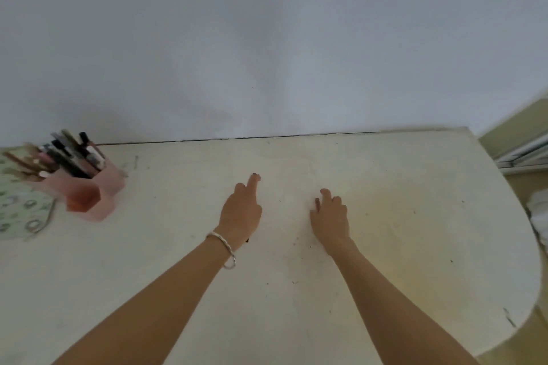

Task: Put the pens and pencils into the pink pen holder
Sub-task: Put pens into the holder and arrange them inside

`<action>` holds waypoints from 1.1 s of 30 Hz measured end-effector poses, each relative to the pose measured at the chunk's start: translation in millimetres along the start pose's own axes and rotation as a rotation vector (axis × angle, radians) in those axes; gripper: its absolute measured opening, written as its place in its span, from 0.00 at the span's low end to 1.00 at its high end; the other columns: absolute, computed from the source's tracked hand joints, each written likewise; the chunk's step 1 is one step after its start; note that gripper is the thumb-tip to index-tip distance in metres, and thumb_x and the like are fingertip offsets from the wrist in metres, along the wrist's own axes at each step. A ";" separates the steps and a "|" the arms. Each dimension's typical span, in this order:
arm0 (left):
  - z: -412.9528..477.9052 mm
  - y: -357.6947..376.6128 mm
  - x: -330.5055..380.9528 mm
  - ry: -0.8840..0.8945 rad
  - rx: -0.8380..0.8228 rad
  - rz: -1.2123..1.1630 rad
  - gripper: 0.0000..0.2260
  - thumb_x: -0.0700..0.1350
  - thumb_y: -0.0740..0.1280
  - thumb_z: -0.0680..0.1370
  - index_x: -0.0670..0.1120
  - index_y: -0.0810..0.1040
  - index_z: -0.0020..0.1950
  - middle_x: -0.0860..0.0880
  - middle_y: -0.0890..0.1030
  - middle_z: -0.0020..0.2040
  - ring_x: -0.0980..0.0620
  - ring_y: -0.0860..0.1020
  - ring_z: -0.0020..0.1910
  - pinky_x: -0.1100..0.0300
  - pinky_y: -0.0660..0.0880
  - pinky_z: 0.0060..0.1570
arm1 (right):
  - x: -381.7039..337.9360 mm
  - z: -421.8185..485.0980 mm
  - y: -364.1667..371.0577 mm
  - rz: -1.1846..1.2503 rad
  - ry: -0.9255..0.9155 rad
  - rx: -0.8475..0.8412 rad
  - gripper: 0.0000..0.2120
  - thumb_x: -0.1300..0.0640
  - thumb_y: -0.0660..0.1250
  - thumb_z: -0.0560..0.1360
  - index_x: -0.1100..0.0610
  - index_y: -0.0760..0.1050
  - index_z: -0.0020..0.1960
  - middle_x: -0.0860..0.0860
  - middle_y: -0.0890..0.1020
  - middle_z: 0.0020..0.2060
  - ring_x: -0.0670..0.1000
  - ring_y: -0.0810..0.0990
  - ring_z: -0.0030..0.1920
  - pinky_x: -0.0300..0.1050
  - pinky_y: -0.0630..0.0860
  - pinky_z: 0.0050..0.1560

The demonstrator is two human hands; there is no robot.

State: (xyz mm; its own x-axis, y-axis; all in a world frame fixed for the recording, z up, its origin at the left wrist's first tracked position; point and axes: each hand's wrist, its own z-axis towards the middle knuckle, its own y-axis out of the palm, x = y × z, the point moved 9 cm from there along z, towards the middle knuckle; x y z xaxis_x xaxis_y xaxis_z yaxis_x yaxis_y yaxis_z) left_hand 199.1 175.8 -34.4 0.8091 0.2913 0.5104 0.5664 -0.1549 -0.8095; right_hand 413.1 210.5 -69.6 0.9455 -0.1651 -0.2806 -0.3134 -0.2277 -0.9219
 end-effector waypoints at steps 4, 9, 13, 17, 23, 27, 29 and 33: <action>-7.7 -54.4 -32.2 0.012 0.248 -0.245 0.34 0.38 0.62 0.78 0.59 0.52 0.79 0.47 0.72 0.51 0.48 0.76 0.39 0.56 0.77 0.37 | -62.8 -7.4 7.7 0.152 -0.173 -0.014 0.20 0.61 0.51 0.84 0.54 0.61 0.74 0.60 0.73 0.58 0.60 0.76 0.54 0.49 0.72 0.50; -25.4 -138.8 -76.8 0.010 0.572 -0.441 0.33 0.37 0.64 0.75 0.60 0.57 0.74 0.50 0.75 0.53 0.57 0.75 0.39 0.70 0.69 0.34 | -203.6 -26.8 -26.3 0.491 -0.463 0.116 0.19 0.64 0.57 0.81 0.53 0.68 0.70 0.51 0.73 0.51 0.50 0.75 0.45 0.43 0.73 0.47; -50.4 -212.8 -122.3 -0.014 0.802 -0.474 0.28 0.36 0.63 0.74 0.58 0.61 0.68 0.49 0.76 0.48 0.54 0.76 0.35 0.55 0.78 0.33 | -303.5 -58.4 -43.9 0.694 -0.667 0.133 0.16 0.64 0.59 0.79 0.52 0.71 0.65 0.50 0.75 0.50 0.43 0.76 0.44 0.31 0.72 0.42; -74.2 -268.3 -174.9 -0.042 0.976 -0.435 0.24 0.38 0.65 0.77 0.57 0.62 0.68 0.51 0.76 0.46 0.52 0.80 0.37 0.51 0.81 0.38 | -363.7 -86.5 -47.0 0.850 -0.781 0.129 0.17 0.64 0.60 0.79 0.50 0.70 0.65 0.47 0.74 0.51 0.41 0.76 0.48 0.29 0.74 0.45; -78.0 -287.9 -218.1 -0.085 1.008 -0.300 0.23 0.40 0.65 0.78 0.56 0.62 0.68 0.50 0.79 0.44 0.49 0.80 0.40 0.47 0.81 0.40 | -398.6 -102.5 -39.8 0.915 -0.849 0.170 0.17 0.65 0.62 0.79 0.52 0.71 0.65 0.45 0.75 0.51 0.40 0.76 0.49 0.31 0.75 0.51; -62.8 -283.0 -215.1 -0.008 0.954 -0.090 0.21 0.38 0.67 0.76 0.51 0.65 0.65 0.50 0.76 0.36 0.48 0.77 0.36 0.50 0.77 0.47 | -403.9 -102.0 -36.8 0.912 -0.861 0.179 0.18 0.65 0.62 0.78 0.49 0.70 0.64 0.44 0.75 0.50 0.40 0.77 0.48 0.31 0.75 0.51; -56.3 -275.9 -215.3 -0.009 0.926 0.074 0.17 0.38 0.70 0.74 0.48 0.72 0.60 0.50 0.78 0.41 0.46 0.79 0.46 0.51 0.71 0.57 | -404.1 -101.9 -36.5 0.909 -0.865 0.197 0.18 0.65 0.63 0.78 0.50 0.70 0.64 0.45 0.75 0.49 0.41 0.77 0.48 0.32 0.75 0.51; -51.8 -267.2 -219.3 -0.017 0.887 0.246 0.10 0.48 0.74 0.73 0.48 0.82 0.52 0.47 0.78 0.63 0.44 0.72 0.68 0.47 0.63 0.66 | -405.7 -100.8 -32.4 0.933 -0.852 0.200 0.16 0.65 0.63 0.78 0.51 0.71 0.63 0.46 0.76 0.49 0.43 0.78 0.48 0.31 0.75 0.50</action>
State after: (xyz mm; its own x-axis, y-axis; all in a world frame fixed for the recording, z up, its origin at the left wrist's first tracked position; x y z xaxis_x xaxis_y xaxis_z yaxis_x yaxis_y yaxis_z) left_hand -121.5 104.4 84.9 0.8847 0.3608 0.2953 0.0448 0.5646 -0.8241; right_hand 30.8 188.2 101.0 0.1560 0.4982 -0.8529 -0.9372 -0.1980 -0.2871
